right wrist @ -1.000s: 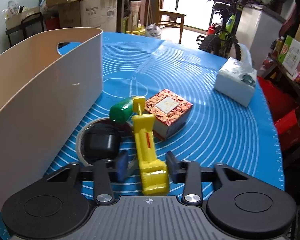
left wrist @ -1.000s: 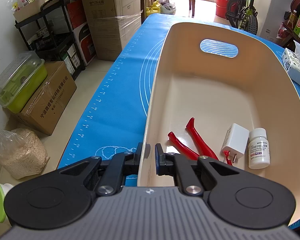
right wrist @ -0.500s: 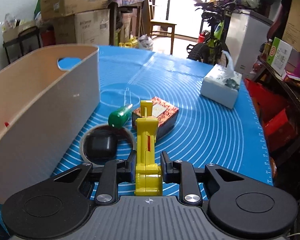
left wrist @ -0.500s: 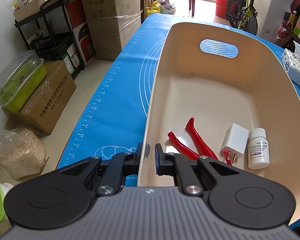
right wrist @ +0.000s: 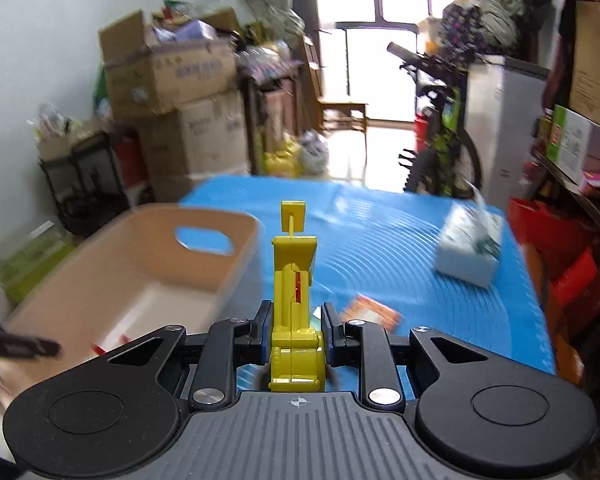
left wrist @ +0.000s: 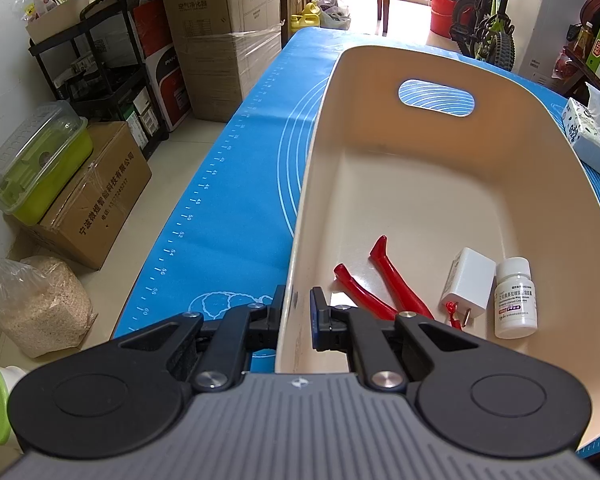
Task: Organize rigid objects
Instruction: 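Carry the yellow toy into the basket and release it, then move the right gripper back toward the black tape roll, then grasp the rim of the black tape roll with the right gripper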
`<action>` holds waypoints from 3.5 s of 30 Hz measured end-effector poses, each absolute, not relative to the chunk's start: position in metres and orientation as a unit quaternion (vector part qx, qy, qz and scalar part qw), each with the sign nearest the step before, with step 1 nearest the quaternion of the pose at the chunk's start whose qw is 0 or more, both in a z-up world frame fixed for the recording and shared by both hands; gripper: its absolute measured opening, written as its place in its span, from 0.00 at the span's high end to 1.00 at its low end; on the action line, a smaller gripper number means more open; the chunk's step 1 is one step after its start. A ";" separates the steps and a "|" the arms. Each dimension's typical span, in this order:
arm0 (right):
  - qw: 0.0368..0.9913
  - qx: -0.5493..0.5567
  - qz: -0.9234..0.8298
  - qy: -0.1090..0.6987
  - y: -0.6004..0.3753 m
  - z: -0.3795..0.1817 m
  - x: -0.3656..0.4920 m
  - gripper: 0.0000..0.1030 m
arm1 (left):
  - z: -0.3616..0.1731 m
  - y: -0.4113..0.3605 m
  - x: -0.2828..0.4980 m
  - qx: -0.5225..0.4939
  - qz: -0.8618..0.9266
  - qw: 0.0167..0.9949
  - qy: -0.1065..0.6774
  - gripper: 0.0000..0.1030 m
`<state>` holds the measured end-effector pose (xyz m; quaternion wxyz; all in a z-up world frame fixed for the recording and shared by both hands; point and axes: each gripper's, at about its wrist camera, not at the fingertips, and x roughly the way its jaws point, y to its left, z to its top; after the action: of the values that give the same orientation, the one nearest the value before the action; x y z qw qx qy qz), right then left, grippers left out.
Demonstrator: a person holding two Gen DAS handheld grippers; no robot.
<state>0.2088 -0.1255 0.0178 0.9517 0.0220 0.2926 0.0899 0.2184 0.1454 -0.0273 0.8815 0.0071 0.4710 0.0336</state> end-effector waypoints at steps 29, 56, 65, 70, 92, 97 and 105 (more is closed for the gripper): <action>0.906 -0.083 0.180 0.375 -0.002 -0.025 0.209 0.69 | -0.026 0.145 0.217 0.008 0.029 0.882 0.471 0.87; 0.936 -0.004 0.045 0.348 -0.120 -0.008 0.237 0.44 | -0.025 0.148 0.217 0.006 0.026 0.881 0.472 0.87; 0.915 0.012 0.000 0.404 -0.145 -0.063 0.246 0.44 | -0.026 0.148 0.216 0.007 0.025 0.881 0.472 0.87; 0.906 0.010 -0.006 0.422 -0.142 -0.080 0.246 0.44 | -0.026 0.148 0.216 0.007 0.026 0.881 0.472 0.87; 0.909 0.011 -0.023 0.417 -0.127 -0.098 0.247 0.83 | -0.026 0.149 0.215 0.008 0.025 0.881 0.472 0.87; 0.915 0.002 -0.018 0.403 -0.132 -0.089 0.239 0.84 | -0.025 0.149 0.216 0.009 0.025 0.881 0.473 0.87; 0.925 0.002 -0.014 0.380 -0.141 -0.071 0.227 0.84 | -0.025 0.150 0.216 0.007 0.024 0.880 0.474 0.87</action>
<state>0.2267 -0.1410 -0.0708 0.9249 0.0024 0.3800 -0.0143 0.2162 0.1496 -0.0247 0.8803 0.0073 0.4737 0.0239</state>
